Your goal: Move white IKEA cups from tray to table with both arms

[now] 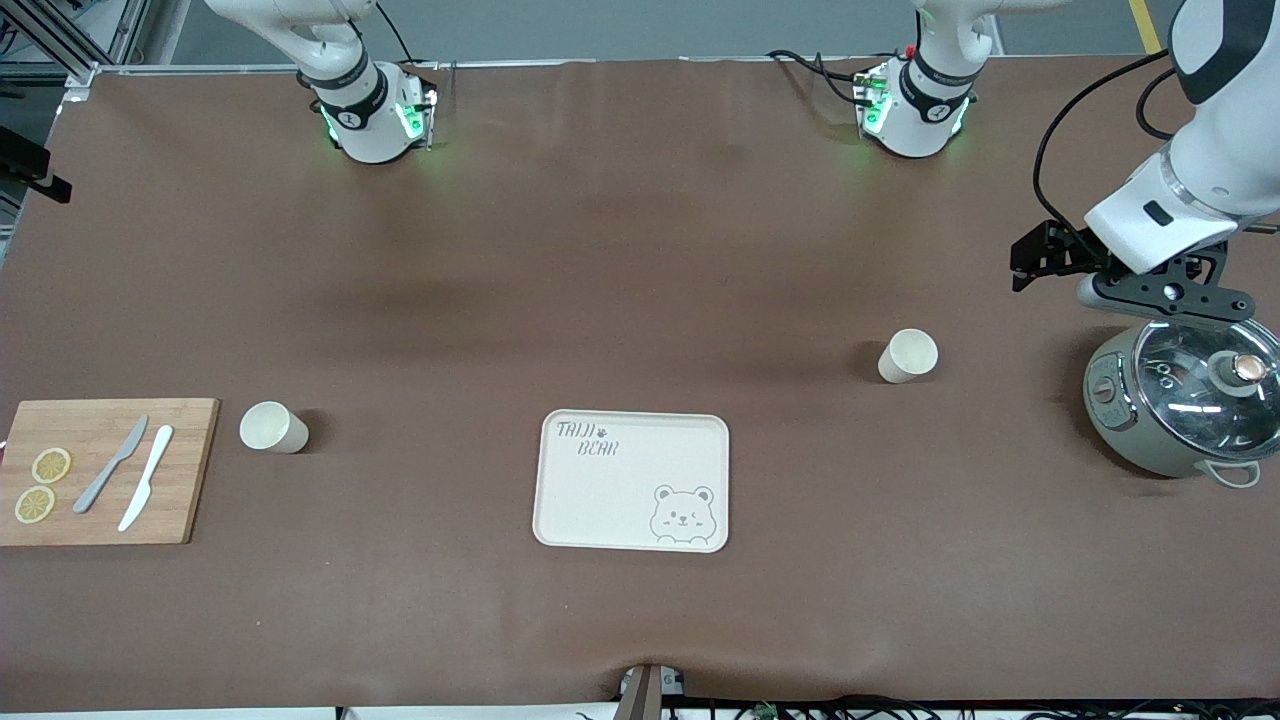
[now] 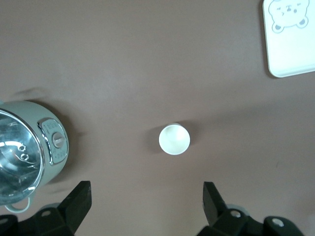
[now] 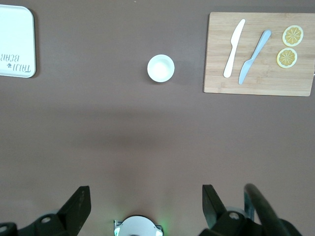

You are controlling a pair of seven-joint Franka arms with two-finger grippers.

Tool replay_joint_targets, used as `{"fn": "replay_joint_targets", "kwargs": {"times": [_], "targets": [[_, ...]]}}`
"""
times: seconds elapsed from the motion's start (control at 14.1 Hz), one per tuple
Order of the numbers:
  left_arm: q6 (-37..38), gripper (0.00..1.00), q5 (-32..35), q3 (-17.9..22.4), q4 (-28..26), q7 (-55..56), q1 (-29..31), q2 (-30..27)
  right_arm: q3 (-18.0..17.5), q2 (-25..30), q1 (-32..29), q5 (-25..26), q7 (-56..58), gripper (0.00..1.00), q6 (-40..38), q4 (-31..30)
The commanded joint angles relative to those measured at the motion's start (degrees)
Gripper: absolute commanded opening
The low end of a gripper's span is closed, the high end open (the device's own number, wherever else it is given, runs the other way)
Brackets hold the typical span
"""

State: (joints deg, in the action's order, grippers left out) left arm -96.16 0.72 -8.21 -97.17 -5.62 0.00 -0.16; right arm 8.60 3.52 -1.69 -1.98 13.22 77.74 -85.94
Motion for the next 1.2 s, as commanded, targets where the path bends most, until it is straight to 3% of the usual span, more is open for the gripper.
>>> {"fn": "replay_joint_targets", "kwargs": {"times": [0.0,1.13], "targets": [[2.3,1.0,0.2,0.7,1.8,-0.7,-0.7,0.5,0.0,1.1,2.5,1.5,0.2,1.0,0.7,-0.8],[2.3,1.0,-0.3,0.7,3.7,1.2,1.0,1.8,-1.6,0.8,2.9,1.4,0.1,1.0,2.1,-0.9]]}}
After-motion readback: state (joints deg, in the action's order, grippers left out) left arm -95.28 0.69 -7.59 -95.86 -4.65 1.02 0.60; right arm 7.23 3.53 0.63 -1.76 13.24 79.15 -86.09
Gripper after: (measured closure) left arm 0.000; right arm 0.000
